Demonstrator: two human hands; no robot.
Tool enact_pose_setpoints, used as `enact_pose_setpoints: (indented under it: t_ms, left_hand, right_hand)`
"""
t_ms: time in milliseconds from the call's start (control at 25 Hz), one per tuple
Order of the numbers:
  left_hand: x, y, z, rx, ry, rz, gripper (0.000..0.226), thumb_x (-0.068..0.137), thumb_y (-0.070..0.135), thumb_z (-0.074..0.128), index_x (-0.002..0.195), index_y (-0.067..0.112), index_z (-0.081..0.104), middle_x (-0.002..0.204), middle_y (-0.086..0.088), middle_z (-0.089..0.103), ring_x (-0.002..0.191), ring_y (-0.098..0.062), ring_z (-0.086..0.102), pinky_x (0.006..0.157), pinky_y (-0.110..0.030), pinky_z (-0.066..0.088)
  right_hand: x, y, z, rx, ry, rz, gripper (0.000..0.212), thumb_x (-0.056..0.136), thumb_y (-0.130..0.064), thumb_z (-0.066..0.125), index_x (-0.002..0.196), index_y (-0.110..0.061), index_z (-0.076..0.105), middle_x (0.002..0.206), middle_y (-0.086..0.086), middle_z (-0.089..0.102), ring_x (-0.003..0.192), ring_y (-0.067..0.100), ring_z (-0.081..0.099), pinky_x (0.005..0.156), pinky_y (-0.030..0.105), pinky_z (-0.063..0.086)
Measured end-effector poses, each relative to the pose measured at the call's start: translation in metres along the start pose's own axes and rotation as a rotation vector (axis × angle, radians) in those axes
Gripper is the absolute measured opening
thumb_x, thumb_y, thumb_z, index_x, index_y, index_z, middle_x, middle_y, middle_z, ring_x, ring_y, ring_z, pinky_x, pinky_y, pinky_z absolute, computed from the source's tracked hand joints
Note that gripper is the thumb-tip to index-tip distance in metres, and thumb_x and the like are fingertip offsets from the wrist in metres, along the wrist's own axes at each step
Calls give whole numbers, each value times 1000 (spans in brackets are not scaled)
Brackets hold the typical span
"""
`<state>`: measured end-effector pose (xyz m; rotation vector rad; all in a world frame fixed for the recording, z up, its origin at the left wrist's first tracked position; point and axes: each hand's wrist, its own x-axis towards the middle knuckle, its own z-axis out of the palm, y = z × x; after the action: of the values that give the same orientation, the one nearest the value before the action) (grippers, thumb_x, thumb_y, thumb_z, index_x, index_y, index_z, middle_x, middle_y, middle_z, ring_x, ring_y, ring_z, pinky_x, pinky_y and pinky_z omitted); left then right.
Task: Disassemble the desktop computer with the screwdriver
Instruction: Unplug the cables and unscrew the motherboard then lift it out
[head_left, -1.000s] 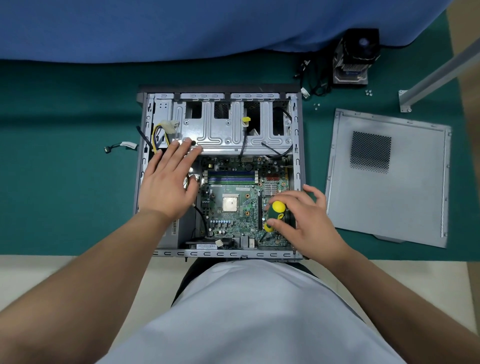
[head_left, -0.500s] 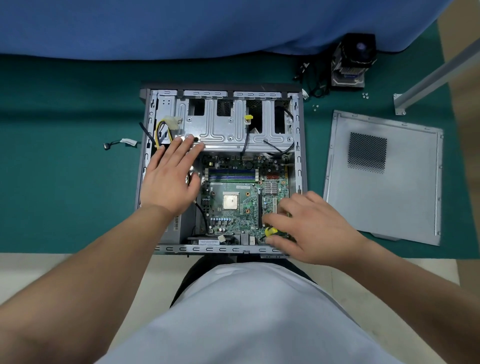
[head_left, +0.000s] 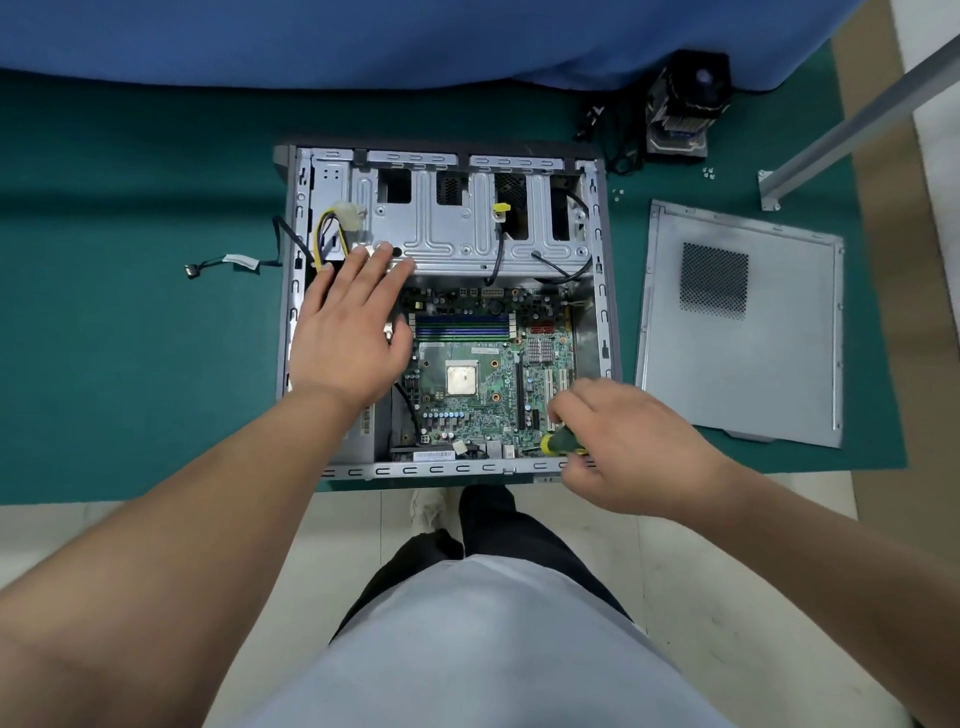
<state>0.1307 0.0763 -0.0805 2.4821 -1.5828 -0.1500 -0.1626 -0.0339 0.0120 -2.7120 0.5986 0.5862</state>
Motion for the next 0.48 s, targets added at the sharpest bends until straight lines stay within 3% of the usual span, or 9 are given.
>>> enact_pose_setpoints:
  t_ms: [80,200,240,320,400,480]
  left_hand:
    - [0,0,0,10,-1,4,65,96,41,36,160,31,30,168,3,28,157,-19,20,128,-44,12]
    - [2,-1,-1,12,-2,5,65,95,41,36,159,31,31,168,3,28,157,-19,20,128,-44,12]
    - [2,-1,-1,14,-2,5,65,95,41,36,159,31,31,168,3,28,157,-19,19,128,-44,12]
    - [1,0,-1,15,0,6,65,95,41,36,159,32,31,168,3,29,157,-19,20,128,-44,12]
    - [1,0,1,15,7,9,65,95,41,37,159,32,31,167,3,30,156,-19,21,128,-44,12]
    - [1,-1,2,19,13,10,65,95,41,37,159,33,30,167,4,31,156,-19,22,128,-44,13]
  right_hand:
    - [1,-2,-1,107,-15,71,33,91,-46,41,115,-24,44,102,-4,49,90,21,50,79,38,48]
    - [4,-2,2,215,2,122,22,103,-44,37,111,-24,42,104,-2,49,79,19,52,70,39,48]
    - [4,-1,3,248,-22,74,16,102,-36,42,113,-24,44,108,-4,48,84,16,50,74,35,46]
    - [2,1,4,348,-63,5,27,93,-26,52,119,-27,48,112,-13,41,100,11,43,85,27,39]
    - [0,-2,5,396,-47,100,30,95,-43,53,122,-30,47,110,-14,40,102,13,46,85,29,42]
    - [0,-8,9,238,15,217,39,100,-64,34,113,-28,43,98,-10,44,82,16,50,68,35,46]
